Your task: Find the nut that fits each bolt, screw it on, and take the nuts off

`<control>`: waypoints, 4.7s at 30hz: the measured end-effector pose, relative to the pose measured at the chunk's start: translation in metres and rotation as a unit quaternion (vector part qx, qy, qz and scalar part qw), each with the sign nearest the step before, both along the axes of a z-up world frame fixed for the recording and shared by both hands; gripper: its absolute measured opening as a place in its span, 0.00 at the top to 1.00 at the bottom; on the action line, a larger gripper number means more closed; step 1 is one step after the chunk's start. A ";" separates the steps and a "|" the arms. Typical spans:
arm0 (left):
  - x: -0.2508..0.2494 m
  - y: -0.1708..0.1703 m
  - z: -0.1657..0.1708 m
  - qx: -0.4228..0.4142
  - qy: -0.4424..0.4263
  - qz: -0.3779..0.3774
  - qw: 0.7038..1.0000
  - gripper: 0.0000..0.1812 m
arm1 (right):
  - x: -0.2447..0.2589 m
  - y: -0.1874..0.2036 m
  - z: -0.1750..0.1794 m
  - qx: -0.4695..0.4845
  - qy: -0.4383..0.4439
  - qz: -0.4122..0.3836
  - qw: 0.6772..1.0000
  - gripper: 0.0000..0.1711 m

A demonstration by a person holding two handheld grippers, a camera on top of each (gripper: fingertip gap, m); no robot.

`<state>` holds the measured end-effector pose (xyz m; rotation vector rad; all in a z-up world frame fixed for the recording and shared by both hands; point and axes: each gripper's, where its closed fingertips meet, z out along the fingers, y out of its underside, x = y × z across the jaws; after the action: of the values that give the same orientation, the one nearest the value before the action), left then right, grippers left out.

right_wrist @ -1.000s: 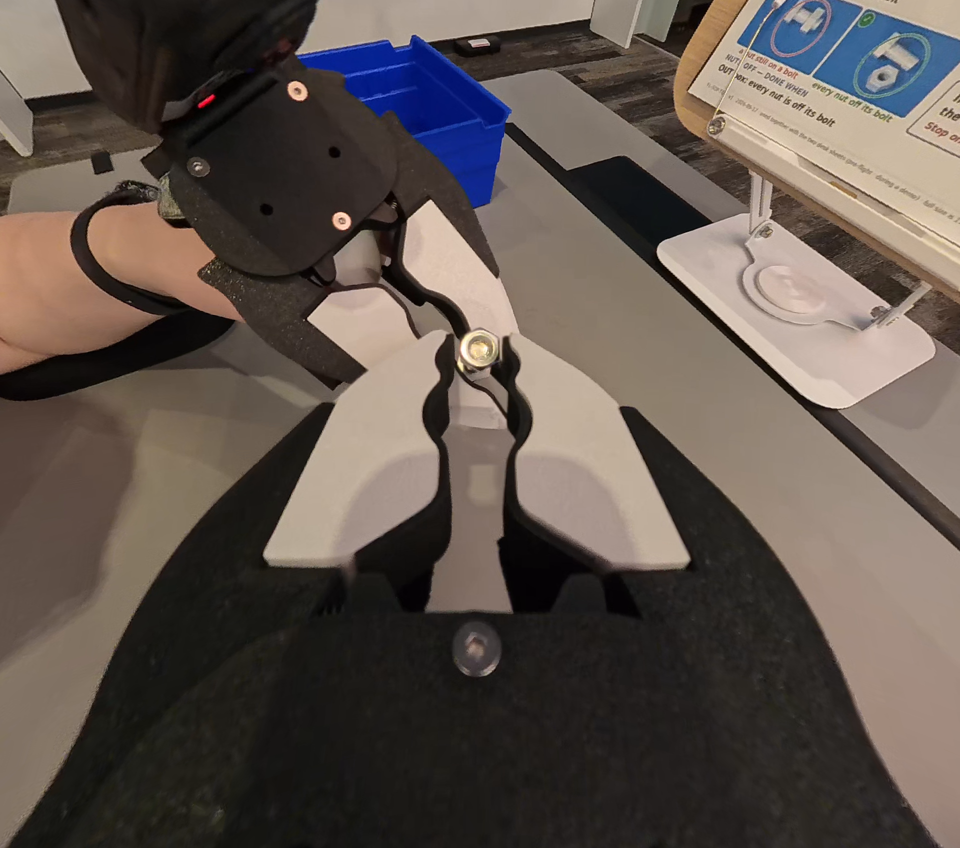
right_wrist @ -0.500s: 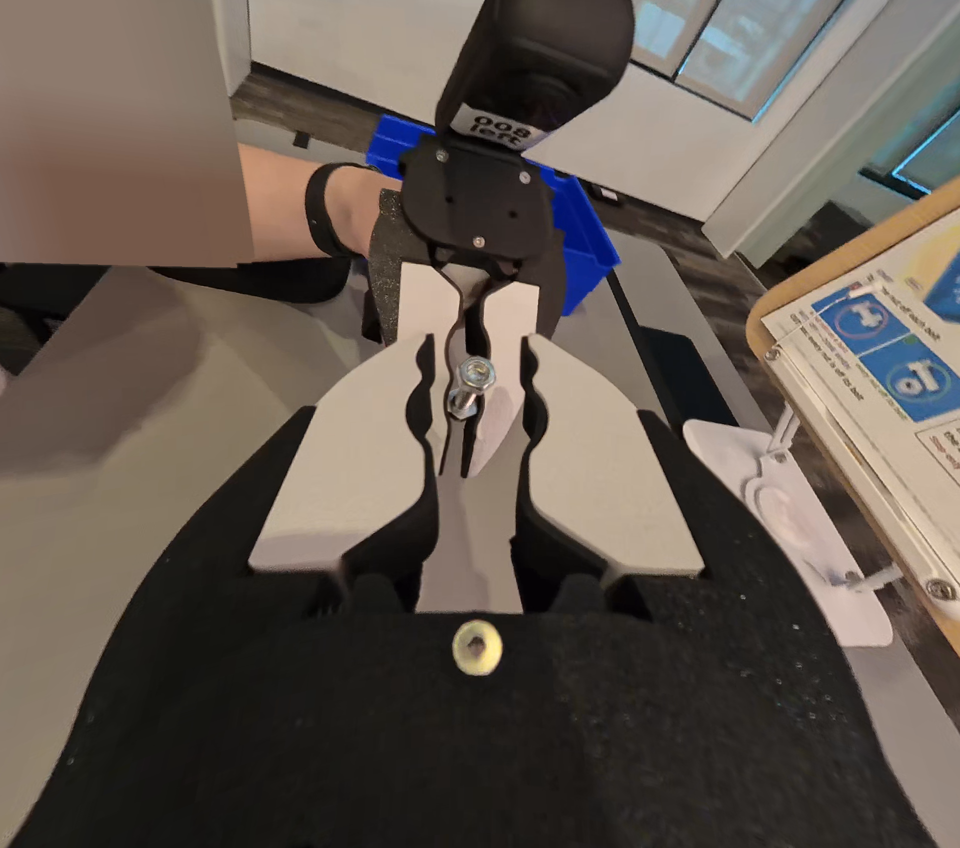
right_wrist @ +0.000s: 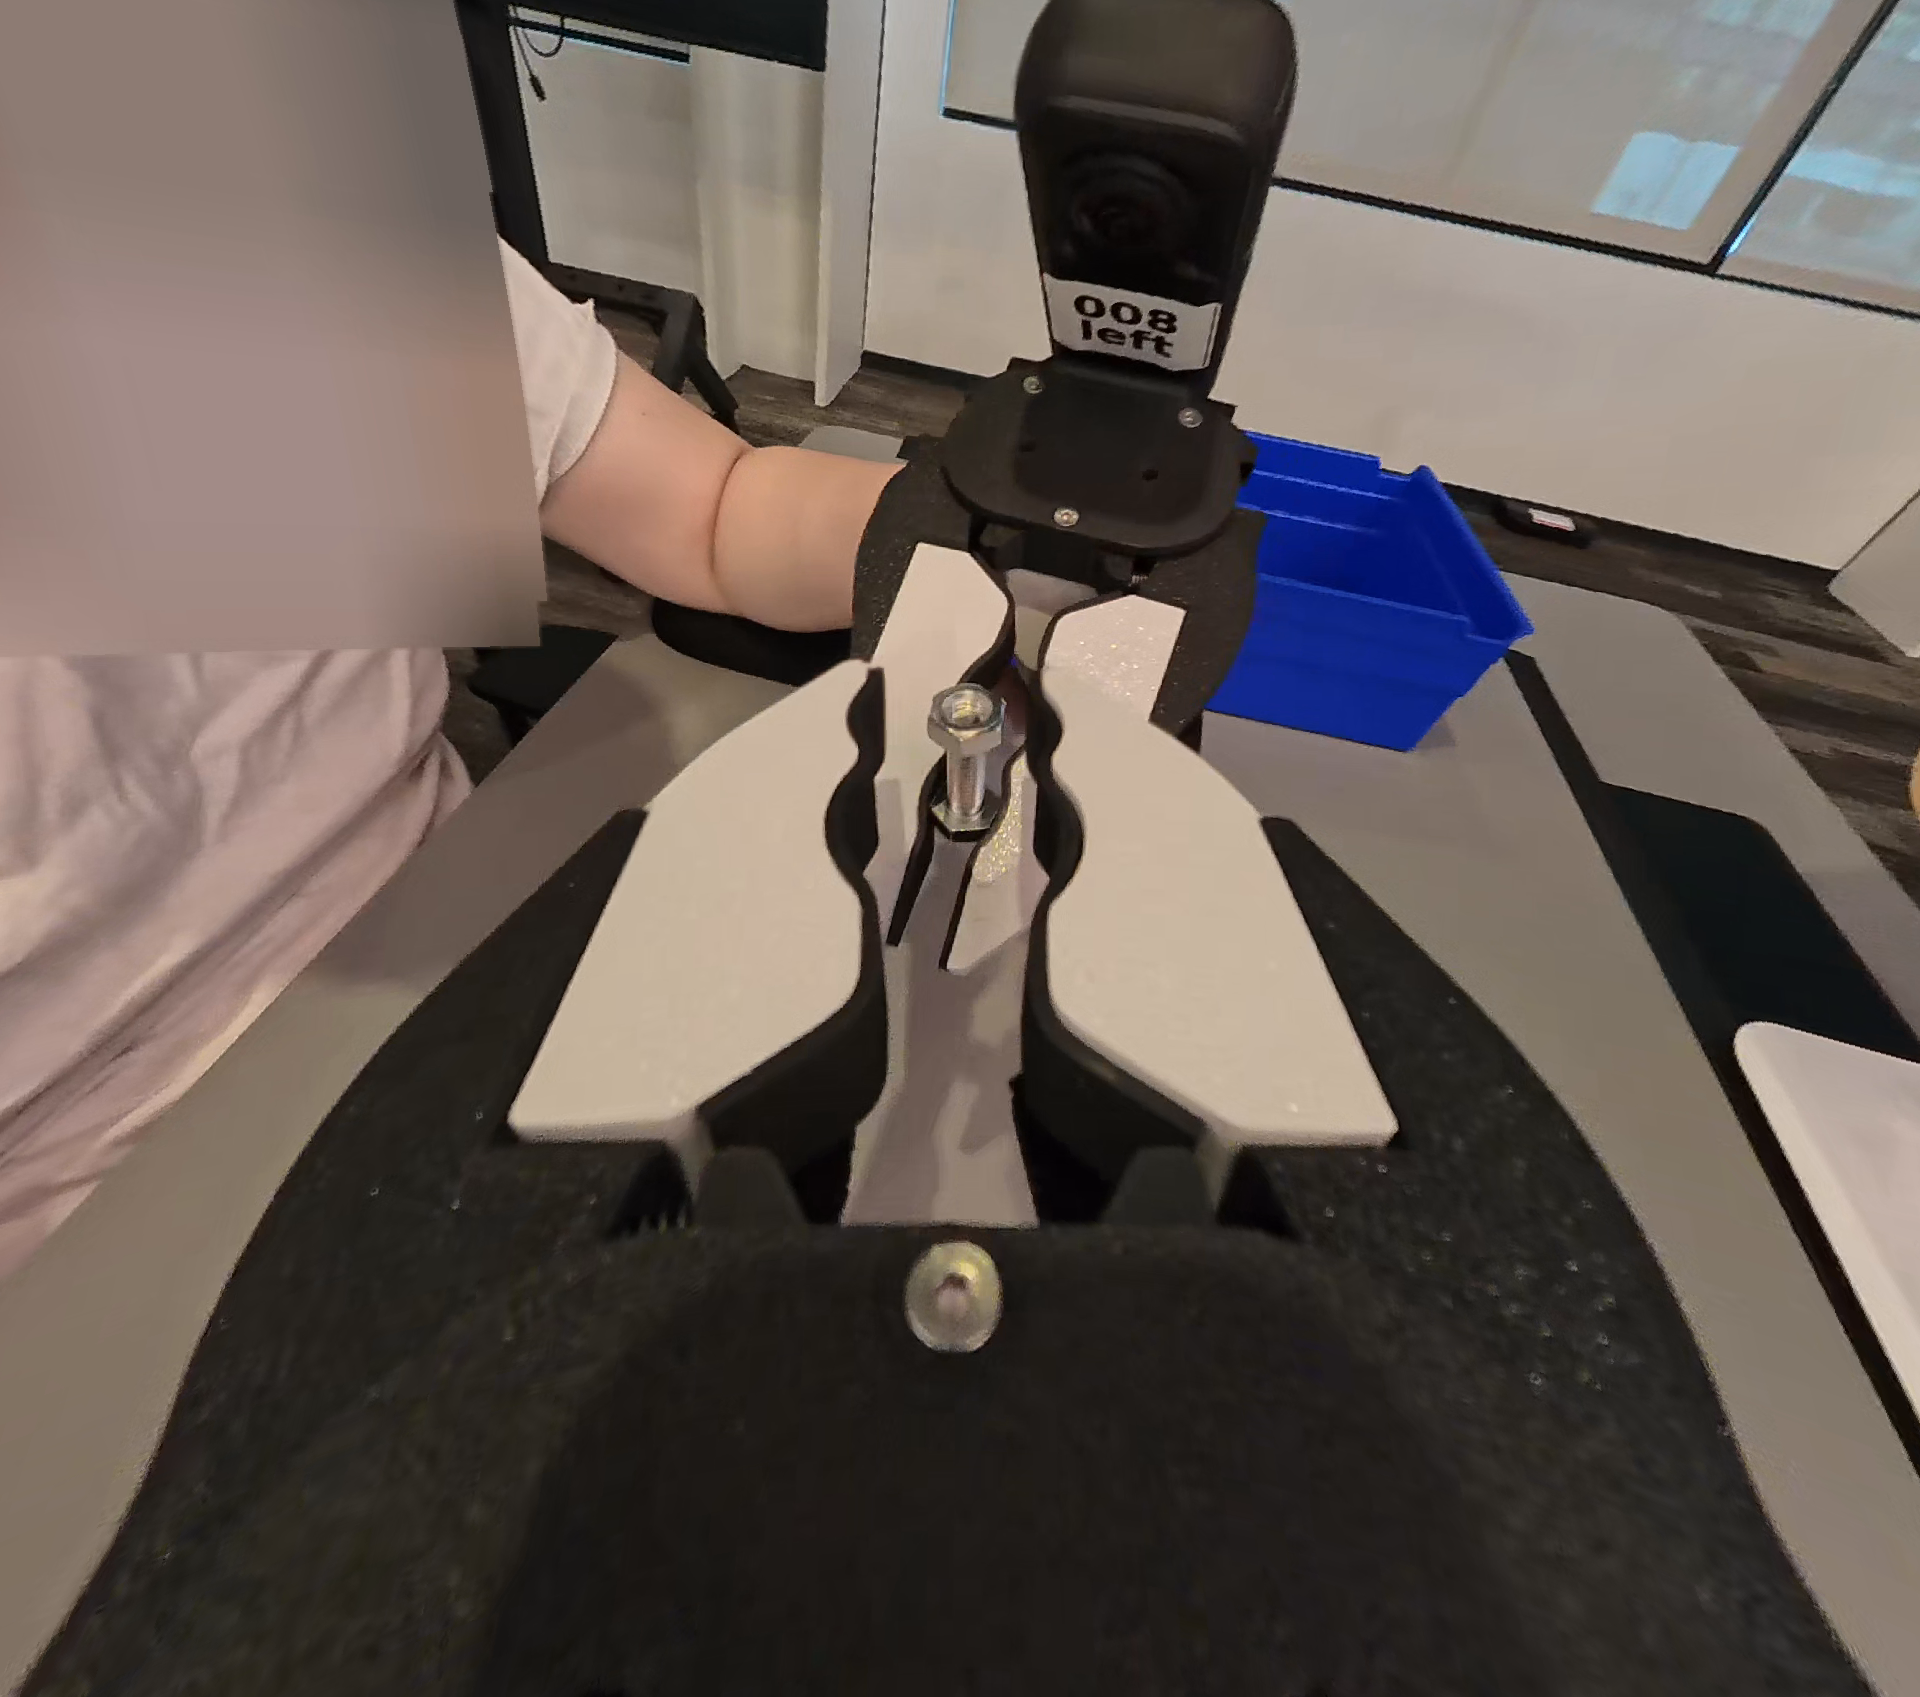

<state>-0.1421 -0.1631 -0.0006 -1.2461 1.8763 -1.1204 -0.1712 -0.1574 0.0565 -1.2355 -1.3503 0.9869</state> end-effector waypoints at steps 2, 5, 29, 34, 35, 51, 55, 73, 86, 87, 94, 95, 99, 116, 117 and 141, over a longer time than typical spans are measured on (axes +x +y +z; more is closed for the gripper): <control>0.000 -0.001 0.001 -0.001 -0.003 -0.004 1.000 0.95 | 0.000 0.000 -0.003 0.003 -0.007 0.003 1.000 0.85; 0.000 0.001 0.003 -0.001 -0.007 0.002 1.000 0.95 | 0.000 0.001 -0.005 -0.004 -0.007 0.005 1.000 0.85; 0.000 0.011 0.006 -0.005 -0.009 0.027 1.000 0.95 | -0.001 0.006 -0.005 0.047 -0.022 -0.030 0.998 0.84; -0.001 0.015 0.006 -0.010 -0.011 0.034 0.999 0.95 | 0.004 0.003 -0.005 0.036 -0.021 -0.016 0.999 0.92; -0.001 0.014 0.006 -0.014 -0.012 0.031 0.999 0.95 | 0.004 0.006 -0.004 0.038 -0.017 -0.023 0.999 0.92; 0.000 0.017 0.009 -0.020 -0.018 0.039 0.999 0.95 | 0.005 0.011 -0.002 0.040 -0.011 -0.039 0.998 0.88; 0.001 0.013 0.006 -0.017 -0.012 0.033 0.999 0.95 | 0.000 0.011 0.001 0.019 0.010 -0.033 0.999 0.82; 0.003 0.022 0.006 -0.031 -0.012 0.054 0.998 0.95 | -0.004 0.015 -0.007 0.001 -0.005 -0.041 0.999 0.79; 0.002 0.024 0.006 -0.029 -0.011 0.062 0.998 0.95 | -0.006 0.018 -0.009 -0.011 -0.003 -0.042 0.999 0.79; 0.002 0.025 0.006 -0.028 -0.011 0.063 0.998 0.95 | -0.006 0.019 -0.010 -0.003 -0.008 -0.048 0.999 0.80; 0.001 0.028 0.008 -0.034 -0.014 0.069 0.997 0.95 | 0.002 0.024 -0.005 -0.013 0.010 -0.057 0.998 0.86; 0.001 0.028 0.007 -0.036 -0.014 0.067 0.997 0.95 | 0.001 0.025 -0.004 -0.011 0.013 -0.061 0.998 0.83; 0.002 0.027 0.006 -0.029 -0.012 0.067 0.997 0.95 | -0.006 0.019 -0.007 0.004 0.003 -0.051 0.999 0.79; 0.002 0.029 0.004 -0.026 -0.008 0.073 0.997 0.95 | -0.006 0.018 -0.008 0.025 -0.016 -0.060 0.998 0.77; 0.002 0.029 0.004 -0.027 -0.008 0.073 0.997 0.95 | -0.005 0.017 -0.007 0.022 -0.019 -0.058 0.998 0.78; 0.001 0.028 0.006 -0.021 -0.009 0.073 0.997 0.95 | -0.007 0.023 -0.013 0.051 -0.043 -0.085 0.994 0.78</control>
<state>-0.1411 -0.1351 0.0055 -1.3682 1.7267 -1.0947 -0.1786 -0.1348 0.0435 -1.3041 -1.3201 0.7450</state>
